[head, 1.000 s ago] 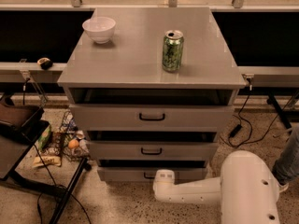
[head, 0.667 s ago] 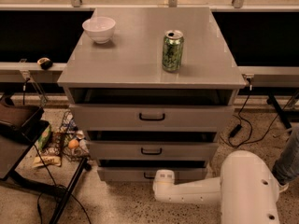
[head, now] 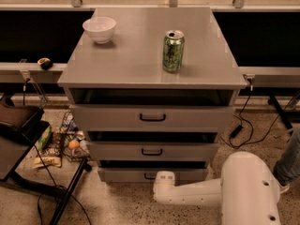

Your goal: Close bottom drawer

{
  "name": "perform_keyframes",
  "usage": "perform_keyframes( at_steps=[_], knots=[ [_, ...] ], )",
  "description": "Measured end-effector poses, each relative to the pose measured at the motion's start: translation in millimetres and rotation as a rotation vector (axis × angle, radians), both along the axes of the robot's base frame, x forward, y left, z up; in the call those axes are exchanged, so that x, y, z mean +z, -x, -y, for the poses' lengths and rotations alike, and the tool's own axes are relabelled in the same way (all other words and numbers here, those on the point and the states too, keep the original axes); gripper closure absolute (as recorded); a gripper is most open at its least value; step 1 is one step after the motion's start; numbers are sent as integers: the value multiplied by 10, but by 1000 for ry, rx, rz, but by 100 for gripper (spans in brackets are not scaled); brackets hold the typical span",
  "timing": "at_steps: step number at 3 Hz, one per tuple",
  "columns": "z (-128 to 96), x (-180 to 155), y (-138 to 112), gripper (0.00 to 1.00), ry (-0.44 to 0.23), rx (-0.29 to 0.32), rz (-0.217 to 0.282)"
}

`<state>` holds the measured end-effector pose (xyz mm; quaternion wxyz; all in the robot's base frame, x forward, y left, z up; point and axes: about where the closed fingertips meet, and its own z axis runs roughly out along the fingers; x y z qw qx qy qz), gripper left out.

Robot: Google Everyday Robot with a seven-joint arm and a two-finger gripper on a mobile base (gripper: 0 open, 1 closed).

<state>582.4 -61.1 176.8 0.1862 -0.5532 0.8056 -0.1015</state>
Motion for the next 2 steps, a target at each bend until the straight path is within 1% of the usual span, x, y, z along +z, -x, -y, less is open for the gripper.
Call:
perform_keyframes(
  at_steps=[1, 2],
  knots=[
    [0, 0, 0, 0, 0, 0, 0],
    [0, 0, 0, 0, 0, 0, 0]
  ],
)
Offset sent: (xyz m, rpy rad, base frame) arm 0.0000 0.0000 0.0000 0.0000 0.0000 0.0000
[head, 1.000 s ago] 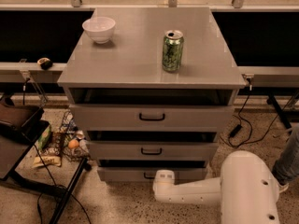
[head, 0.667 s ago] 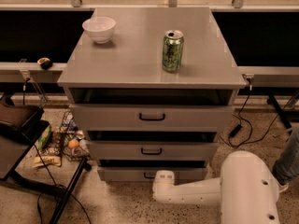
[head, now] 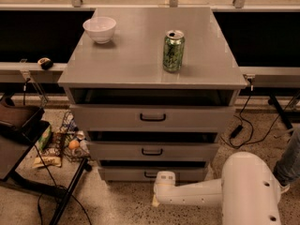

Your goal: Close bottom drawer

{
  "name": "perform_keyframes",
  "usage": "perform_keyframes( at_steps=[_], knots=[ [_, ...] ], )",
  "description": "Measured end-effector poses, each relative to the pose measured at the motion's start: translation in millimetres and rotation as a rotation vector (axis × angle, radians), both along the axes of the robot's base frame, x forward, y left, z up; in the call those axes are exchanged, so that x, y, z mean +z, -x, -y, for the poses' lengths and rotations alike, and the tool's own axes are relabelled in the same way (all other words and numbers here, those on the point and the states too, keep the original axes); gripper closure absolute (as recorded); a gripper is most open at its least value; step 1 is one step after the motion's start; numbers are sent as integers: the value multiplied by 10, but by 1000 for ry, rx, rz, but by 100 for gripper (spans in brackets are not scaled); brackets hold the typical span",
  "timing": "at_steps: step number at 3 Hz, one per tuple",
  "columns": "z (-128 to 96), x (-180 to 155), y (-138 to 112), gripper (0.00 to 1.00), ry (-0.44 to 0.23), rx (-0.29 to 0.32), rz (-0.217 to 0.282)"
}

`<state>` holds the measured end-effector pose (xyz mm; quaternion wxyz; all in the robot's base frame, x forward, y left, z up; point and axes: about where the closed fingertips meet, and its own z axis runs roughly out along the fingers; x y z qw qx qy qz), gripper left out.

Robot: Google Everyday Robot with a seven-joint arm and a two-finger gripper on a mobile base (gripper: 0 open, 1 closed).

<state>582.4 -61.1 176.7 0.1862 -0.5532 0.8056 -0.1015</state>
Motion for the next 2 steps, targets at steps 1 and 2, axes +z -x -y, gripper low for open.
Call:
perform_keyframes(
  at_steps=[1, 2],
  knots=[
    [0, 0, 0, 18, 0, 0, 0],
    [39, 144, 138, 42, 21, -1, 12]
  ],
)
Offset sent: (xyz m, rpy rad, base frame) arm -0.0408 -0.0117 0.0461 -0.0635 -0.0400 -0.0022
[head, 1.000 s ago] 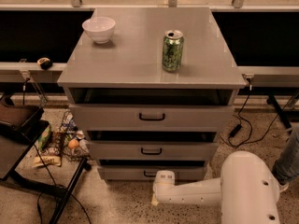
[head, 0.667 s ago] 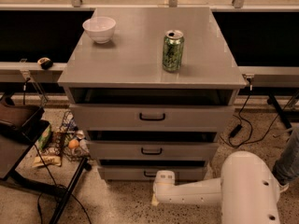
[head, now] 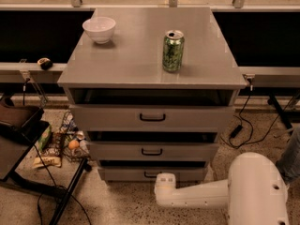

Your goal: Close bottom drawer

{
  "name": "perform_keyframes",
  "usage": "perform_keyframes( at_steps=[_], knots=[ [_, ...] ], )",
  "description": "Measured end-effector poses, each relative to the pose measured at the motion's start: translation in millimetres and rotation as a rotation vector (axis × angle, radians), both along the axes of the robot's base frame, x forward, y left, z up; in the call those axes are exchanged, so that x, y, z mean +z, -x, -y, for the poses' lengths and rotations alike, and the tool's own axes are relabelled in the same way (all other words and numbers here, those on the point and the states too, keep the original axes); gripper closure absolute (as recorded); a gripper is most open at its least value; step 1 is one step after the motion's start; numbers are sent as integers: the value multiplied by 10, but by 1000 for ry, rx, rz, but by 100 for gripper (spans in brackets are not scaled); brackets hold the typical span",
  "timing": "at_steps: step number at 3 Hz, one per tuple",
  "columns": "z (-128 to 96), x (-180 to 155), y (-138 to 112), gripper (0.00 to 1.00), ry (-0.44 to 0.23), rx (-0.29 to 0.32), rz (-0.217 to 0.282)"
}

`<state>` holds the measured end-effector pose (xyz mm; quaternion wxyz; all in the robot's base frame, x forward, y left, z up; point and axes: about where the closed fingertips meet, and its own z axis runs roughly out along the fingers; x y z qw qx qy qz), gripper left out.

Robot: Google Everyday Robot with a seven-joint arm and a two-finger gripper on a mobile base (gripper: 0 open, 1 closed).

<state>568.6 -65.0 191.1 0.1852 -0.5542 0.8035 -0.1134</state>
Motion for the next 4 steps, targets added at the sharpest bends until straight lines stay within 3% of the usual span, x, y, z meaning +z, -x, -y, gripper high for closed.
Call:
perform_keyframes(
  at_steps=[1, 2, 3, 4],
  knots=[
    [293, 364, 323, 66, 45, -47, 10],
    [832, 913, 824, 89, 131, -82, -18],
    [1287, 1491, 1479, 100, 219, -86, -89],
    [1669, 2098, 2132, 100, 266, -170, -116]
  ],
)
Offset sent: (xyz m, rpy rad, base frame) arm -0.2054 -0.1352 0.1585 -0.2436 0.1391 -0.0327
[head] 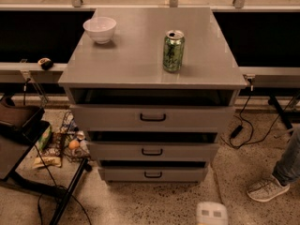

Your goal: Close bottom drawer

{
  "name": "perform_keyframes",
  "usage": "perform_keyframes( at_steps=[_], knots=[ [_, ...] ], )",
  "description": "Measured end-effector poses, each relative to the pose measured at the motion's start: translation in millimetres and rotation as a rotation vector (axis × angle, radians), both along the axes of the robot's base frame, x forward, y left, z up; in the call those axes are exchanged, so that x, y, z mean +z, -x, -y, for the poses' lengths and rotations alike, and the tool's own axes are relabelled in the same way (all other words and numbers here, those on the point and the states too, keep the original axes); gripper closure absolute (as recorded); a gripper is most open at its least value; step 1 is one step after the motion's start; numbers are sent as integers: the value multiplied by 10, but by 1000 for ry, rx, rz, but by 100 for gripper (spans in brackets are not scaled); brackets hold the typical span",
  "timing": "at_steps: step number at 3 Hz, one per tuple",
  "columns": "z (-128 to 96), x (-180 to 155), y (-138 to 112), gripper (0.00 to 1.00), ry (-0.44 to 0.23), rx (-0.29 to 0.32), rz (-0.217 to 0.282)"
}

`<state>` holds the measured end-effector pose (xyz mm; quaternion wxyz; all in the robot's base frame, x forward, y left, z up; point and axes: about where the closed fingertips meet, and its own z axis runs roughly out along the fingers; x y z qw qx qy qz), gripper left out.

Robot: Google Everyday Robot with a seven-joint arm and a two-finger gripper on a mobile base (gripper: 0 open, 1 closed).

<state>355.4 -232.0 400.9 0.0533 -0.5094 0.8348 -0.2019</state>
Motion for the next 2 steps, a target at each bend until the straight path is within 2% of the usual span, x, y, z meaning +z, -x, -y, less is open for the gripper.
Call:
perform_keyframes(
  at_steps=[1, 2],
  knots=[
    [269, 712, 267, 100, -9, -197, 134],
    [663, 1271, 340, 100, -11, -476, 294]
  ],
)
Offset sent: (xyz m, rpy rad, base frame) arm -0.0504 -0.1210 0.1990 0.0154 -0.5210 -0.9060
